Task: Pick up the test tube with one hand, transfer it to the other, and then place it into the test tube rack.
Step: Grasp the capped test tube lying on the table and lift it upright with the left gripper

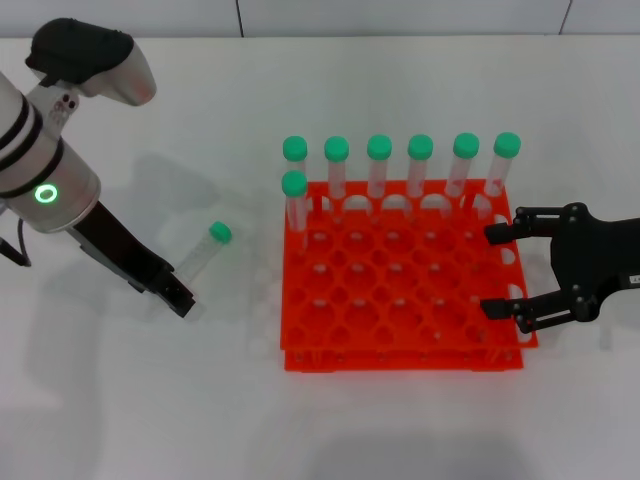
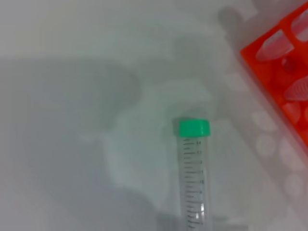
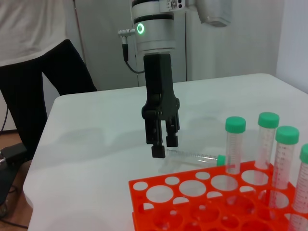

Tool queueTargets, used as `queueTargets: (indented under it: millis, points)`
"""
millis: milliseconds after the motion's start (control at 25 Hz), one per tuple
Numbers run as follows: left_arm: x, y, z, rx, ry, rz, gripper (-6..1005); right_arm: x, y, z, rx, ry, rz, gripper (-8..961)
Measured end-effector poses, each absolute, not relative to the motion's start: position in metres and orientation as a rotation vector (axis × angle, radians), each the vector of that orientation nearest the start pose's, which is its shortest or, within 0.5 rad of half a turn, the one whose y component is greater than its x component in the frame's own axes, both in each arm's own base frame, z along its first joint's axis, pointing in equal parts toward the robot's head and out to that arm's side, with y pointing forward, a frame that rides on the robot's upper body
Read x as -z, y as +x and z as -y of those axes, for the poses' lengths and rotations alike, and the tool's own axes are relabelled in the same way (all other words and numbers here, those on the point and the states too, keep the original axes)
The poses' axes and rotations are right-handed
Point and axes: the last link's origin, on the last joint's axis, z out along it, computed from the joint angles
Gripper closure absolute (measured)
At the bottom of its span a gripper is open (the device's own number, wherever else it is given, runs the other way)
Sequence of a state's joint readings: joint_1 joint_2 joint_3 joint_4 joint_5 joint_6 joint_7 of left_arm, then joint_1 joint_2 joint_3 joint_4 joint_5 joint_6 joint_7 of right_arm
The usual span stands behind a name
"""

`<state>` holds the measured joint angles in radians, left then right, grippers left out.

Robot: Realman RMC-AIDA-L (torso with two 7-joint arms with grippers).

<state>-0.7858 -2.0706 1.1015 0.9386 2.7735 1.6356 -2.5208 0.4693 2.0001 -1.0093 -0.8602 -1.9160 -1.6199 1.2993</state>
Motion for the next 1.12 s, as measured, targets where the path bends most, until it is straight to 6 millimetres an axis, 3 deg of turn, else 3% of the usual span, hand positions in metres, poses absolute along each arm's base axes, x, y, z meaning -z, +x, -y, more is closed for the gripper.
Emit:
queueTargets:
  millis: [1120]
  points:
    - [0.0079, -0.2313, -0.3682, -0.746, -2.492, 1.310, 530, -0.0176, 0.2466, -0.3222, -0.459, -2.947, -0.155, 85]
